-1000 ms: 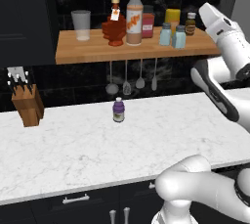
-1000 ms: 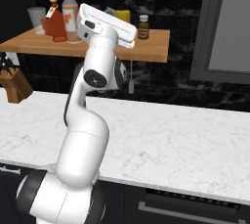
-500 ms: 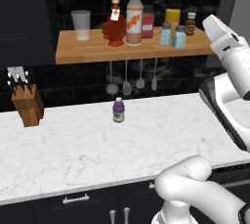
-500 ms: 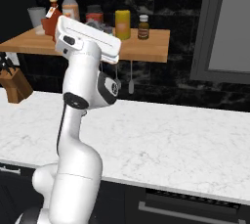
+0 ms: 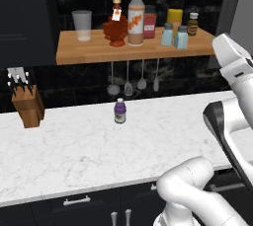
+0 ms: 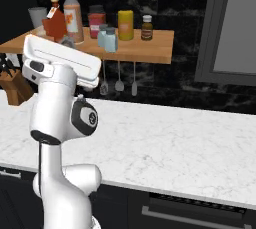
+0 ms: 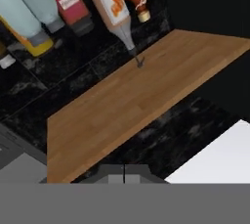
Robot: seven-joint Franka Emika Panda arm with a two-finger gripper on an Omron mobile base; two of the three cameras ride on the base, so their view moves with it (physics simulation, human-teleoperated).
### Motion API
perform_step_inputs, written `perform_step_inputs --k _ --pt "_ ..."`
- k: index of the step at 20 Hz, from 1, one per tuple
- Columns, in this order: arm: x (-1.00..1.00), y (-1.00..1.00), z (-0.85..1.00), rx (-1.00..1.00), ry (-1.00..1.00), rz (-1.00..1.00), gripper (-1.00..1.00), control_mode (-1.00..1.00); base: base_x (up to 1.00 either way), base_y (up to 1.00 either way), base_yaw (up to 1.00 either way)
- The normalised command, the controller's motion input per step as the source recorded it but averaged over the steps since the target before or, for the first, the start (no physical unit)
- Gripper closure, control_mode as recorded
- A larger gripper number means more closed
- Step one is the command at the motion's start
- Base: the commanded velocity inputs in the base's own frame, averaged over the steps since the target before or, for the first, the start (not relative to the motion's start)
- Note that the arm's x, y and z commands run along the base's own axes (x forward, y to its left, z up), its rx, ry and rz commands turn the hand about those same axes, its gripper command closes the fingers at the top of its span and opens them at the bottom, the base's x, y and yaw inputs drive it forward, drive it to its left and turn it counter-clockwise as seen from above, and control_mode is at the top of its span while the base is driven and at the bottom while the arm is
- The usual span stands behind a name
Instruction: Put the shaker and condiment bottle from the counter next to their counterparts in the cabinet.
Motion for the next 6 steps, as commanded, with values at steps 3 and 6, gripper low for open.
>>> perform_step_inputs --k 3,6 --pt "-1.0 0.3 -0.35 0.0 0.01 0.0 1.0 -1.0 0.0 0.0 0.0" --pt "-1.0 0.4 -0.52 0.0 0.13 0.0 1.0 -1.0 0.0 0.0 0.0"
